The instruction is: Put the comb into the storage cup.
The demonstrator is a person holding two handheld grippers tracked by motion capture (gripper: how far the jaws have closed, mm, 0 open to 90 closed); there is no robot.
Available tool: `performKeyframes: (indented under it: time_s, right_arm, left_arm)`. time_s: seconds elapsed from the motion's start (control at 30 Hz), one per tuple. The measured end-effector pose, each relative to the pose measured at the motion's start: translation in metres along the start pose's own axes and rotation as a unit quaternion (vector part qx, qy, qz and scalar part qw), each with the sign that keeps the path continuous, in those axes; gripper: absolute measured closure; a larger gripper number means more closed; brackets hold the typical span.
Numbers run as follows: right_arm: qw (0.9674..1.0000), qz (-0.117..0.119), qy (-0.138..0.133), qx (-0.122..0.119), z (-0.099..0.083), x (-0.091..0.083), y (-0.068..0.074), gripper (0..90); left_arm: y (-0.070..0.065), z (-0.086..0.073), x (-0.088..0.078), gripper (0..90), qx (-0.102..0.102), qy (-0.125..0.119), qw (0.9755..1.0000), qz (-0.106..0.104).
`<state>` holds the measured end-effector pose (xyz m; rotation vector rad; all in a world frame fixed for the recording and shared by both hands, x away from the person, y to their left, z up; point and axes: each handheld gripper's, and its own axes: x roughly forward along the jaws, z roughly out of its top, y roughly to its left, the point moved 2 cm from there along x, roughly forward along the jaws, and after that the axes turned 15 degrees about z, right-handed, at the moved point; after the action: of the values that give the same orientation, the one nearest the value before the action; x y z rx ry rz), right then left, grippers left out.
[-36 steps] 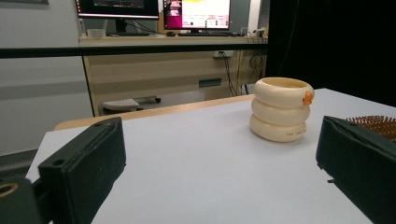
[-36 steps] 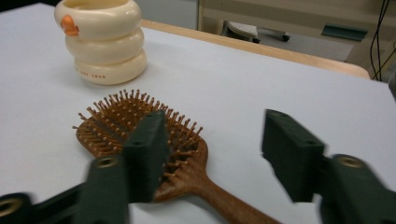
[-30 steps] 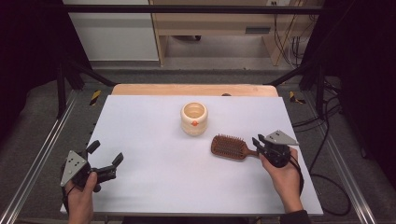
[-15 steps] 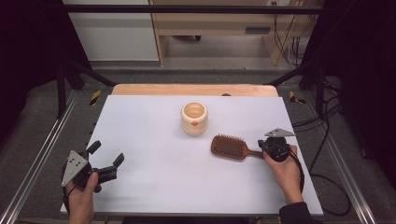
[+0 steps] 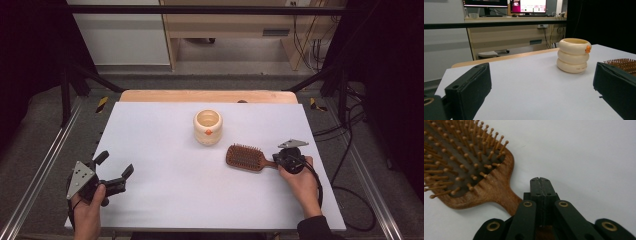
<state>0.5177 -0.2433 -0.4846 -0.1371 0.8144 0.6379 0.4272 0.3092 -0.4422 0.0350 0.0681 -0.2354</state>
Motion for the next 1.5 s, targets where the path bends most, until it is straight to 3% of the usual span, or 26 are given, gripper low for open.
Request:
performKeyframes:
  time_s: [0.3, 0.83, 1.0, 1.23, 1.33, 1.37, 1.4, 1.43, 1.47, 1.5]
  right_arm:
    - [0.9991, 0.033, 0.024, 0.011, -0.003, -0.002, 0.015, 90.0]
    - [0.9975, 0.055, 0.038, 0.023, -0.006, -0.007, 0.033, 90.0]
    - [0.9979, 0.052, 0.03, 0.026, -0.005, -0.01, 0.034, 90.0]
    - [0.9987, 0.046, -0.008, 0.021, 0.003, -0.027, 0.038, 90.0]
    - [0.9985, 0.047, -0.017, 0.021, 0.008, -0.031, 0.043, 85.1]
    - [0.9985, 0.051, -0.013, 0.014, 0.012, -0.032, 0.048, 76.3]
    - [0.9985, 0.051, -0.013, 0.014, 0.012, -0.032, 0.048, 76.3]
    - [0.9987, 0.05, -0.011, 0.001, 0.015, -0.031, 0.053, 61.0]
    - [0.9985, 0.055, -0.005, -0.003, 0.016, -0.029, 0.056, 54.6]
    - [0.9985, 0.055, -0.005, -0.003, 0.016, -0.029, 0.056, 54.6]
  left_arm:
    - [0.001, 0.0, 0.0, 1.9, -0.002, 0.0, 1.0, 0.001]
    - [0.001, 0.001, -0.001, 2.0, -0.001, -0.001, 1.0, 0.0]
    - [0.001, 0.001, 0.0, 2.0, -0.001, -0.001, 1.0, -0.001]
    - [0.002, 0.001, -0.001, 2.0, -0.001, -0.001, 1.0, -0.001]
    - [0.001, 0.001, -0.001, 2.0, -0.001, -0.001, 1.0, 0.0]
    - [0.001, 0.001, -0.002, 2.0, 0.0, -0.001, 1.0, 0.001]
    - [0.001, 0.001, -0.002, 2.0, 0.0, 0.0, 1.0, 0.002]
    - [0.001, 0.0, -0.002, 2.0, 0.0, 0.001, 1.0, 0.003]
    - [0.001, 0.0, -0.002, 2.0, 0.001, 0.002, 1.0, 0.003]
    - [0.001, 0.0, -0.002, 2.0, 0.001, 0.002, 1.0, 0.003]
